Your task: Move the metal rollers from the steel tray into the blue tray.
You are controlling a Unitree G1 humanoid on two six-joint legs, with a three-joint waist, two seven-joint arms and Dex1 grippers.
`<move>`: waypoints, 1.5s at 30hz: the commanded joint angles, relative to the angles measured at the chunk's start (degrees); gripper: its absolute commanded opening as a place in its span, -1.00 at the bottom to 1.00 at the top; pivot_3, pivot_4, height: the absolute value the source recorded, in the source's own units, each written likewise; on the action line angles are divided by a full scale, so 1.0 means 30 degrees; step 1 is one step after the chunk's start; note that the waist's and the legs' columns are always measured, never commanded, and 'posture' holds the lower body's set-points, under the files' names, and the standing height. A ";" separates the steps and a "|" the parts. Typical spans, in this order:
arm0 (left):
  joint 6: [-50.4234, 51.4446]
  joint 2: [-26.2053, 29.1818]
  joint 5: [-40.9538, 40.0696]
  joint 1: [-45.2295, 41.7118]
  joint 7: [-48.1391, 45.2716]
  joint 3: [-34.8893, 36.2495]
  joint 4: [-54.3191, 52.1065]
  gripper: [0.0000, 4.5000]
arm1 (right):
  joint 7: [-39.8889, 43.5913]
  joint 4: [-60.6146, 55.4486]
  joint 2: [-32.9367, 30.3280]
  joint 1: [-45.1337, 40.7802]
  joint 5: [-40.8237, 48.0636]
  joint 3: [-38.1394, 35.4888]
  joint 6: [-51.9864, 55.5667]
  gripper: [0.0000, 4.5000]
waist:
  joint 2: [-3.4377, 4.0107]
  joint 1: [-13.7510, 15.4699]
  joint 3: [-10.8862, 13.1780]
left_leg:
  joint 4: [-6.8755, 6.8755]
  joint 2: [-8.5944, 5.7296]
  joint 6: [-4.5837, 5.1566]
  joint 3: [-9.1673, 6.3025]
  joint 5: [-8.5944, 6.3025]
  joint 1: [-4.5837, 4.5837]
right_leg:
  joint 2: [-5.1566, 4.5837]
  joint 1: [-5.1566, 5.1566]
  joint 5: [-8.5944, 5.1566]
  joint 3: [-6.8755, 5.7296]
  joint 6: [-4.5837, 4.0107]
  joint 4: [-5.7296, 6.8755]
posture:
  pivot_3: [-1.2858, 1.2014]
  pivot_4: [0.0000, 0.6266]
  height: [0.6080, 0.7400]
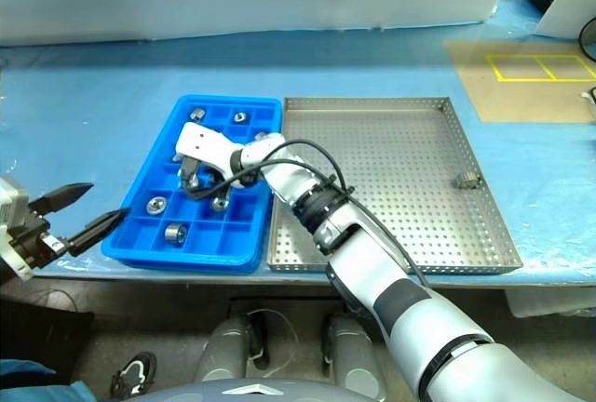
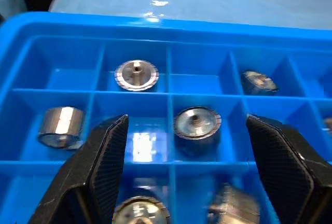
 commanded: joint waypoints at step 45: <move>-0.0054 -0.1508 -0.1796 -0.1024 0.3106 -0.3736 -0.2580 0.91 | -0.0056 0.9327 0.1890 -0.5544 -0.3338 -0.2820 0.1858 0.64 | 0.0029 0.0084 0.0014 | -0.0042 0.0025 -0.0022 0.0005 0.0012 -0.0022 | 0.0027 -0.0066 -0.0003 0.0002 -0.0028 0.0027 | -0.11 -0.52 1.00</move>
